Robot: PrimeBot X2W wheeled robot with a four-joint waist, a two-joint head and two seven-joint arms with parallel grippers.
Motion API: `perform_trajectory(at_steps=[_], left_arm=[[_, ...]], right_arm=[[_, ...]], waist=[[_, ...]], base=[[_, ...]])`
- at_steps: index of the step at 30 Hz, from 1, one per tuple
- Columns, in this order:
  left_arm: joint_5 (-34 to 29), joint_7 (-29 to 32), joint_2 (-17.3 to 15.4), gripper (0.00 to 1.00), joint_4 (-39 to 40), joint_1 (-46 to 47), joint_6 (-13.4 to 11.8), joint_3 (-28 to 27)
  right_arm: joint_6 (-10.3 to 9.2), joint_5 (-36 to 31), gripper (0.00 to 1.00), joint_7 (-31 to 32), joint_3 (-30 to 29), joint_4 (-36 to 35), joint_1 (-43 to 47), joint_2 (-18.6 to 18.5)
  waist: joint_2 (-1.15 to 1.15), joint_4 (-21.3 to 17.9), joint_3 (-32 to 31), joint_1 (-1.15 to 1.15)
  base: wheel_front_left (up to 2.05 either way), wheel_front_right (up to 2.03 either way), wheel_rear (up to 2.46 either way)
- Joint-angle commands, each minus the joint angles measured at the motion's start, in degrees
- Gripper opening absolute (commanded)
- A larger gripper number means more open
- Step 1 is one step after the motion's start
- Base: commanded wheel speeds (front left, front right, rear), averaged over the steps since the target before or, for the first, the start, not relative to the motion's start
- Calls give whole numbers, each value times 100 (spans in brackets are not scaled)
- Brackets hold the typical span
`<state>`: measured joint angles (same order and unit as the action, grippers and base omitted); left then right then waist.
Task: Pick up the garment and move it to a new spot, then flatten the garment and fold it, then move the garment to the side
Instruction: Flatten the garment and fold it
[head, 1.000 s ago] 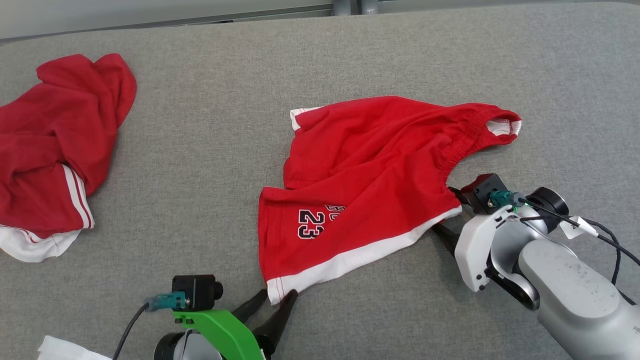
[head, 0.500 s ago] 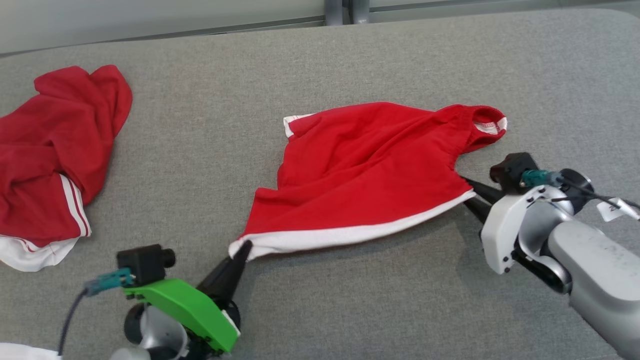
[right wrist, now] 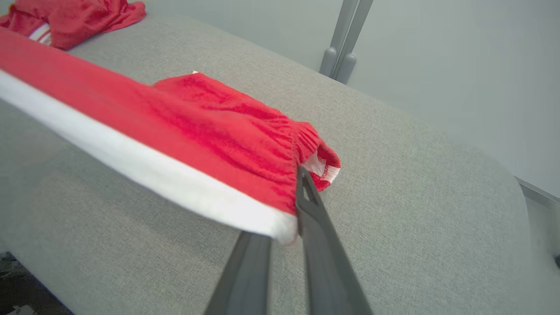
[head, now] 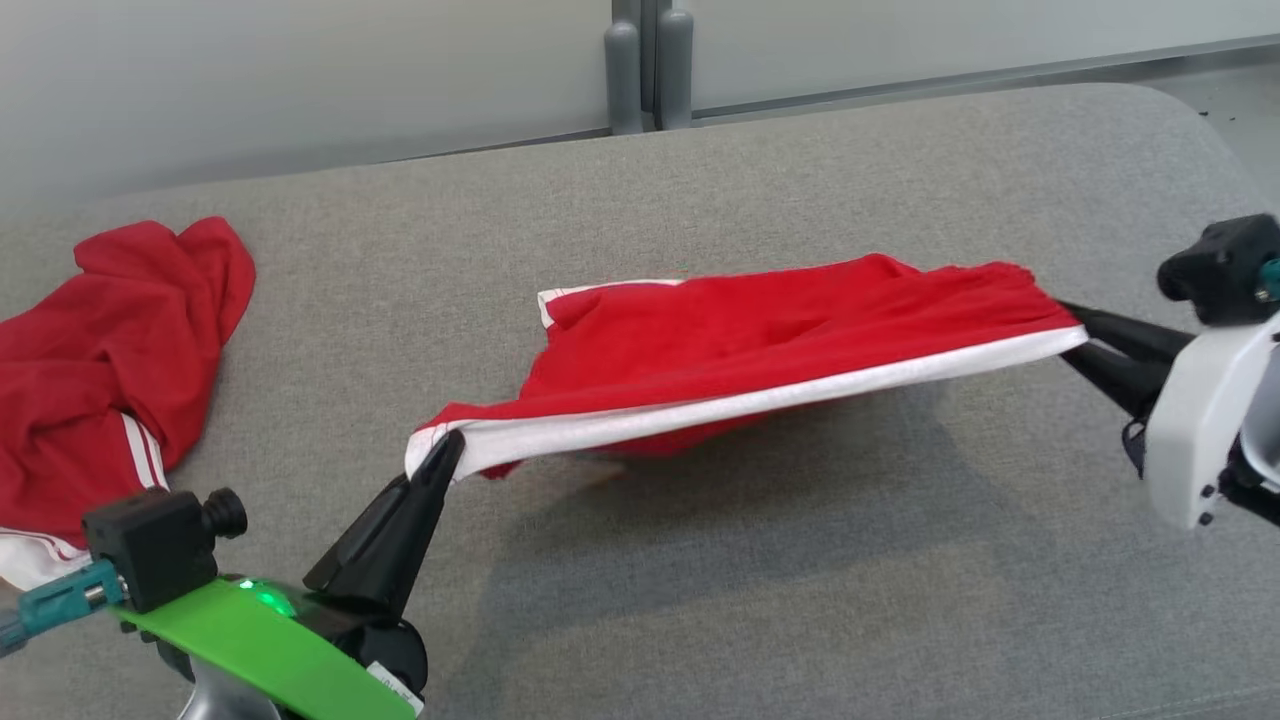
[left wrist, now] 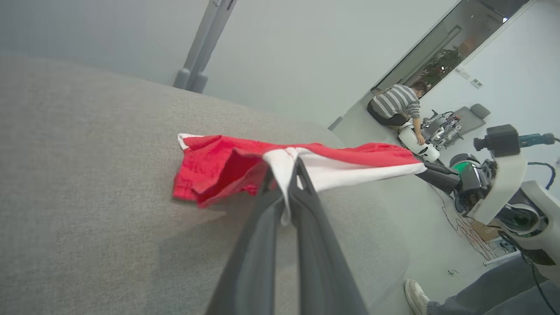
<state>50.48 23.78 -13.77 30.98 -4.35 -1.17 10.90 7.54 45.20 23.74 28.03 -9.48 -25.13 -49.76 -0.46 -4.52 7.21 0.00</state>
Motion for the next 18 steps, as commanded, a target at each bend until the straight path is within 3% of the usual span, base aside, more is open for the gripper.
perform_trajectory(at_steps=[1, 4, 9, 13, 18], left_arm=[[-49, 97, -120, 0, 169, 9, -62, -40], [7, 403, -264, 0, 518, 250, -196, -89], [114, 946, -612, 0, 641, 1177, -341, -371], [226, 1283, -800, 0, -12, 2464, -440, -647], [-171, 1439, -927, 0, -1466, 4580, -392, -480]], right_arm=[[-10, 58, 0, 166, -269, -254, 137, -105], [-10, -34, 0, 558, -878, -875, 220, -255], [-10, -90, 0, 942, -1587, -1586, -212, 78], [-10, -391, 0, 1138, -1407, -1574, -985, 417], [-11, -1031, 0, 1093, -867, -788, -2564, 780]], waist=[[46, -81, -133, 0], [46, -97, -140, 0], [46, -97, 319, 0], [46, 17, 885, 0], [46, 359, 1775, 0]], base=[[0, 0, 0], [0, 0, 0], [0, 0, 0], [0, 0, 0], [0, 0, 0]])
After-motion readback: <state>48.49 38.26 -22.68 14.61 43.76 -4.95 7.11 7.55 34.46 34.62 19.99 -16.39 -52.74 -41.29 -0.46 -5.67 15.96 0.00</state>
